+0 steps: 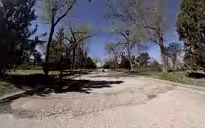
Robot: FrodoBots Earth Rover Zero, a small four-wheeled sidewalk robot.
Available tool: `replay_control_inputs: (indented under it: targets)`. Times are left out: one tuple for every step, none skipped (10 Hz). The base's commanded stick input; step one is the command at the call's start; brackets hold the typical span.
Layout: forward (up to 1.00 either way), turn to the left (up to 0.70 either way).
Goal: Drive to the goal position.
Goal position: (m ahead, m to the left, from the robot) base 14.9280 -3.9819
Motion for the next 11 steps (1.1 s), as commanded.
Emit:
replay_control_inputs:
  targets:
    - [0.85,0.00]
    - [0.85,0.00]
    - [0.85,0.00]
    - [0.85,0.00]
    - [0.85,0.00]
    - [0.85,0.00]
    - [0.85,0.00]
    - [0.85,0.00]
    - [0.85,0.00]
    - [0.85,0.00]
    - [0.85,0.00]
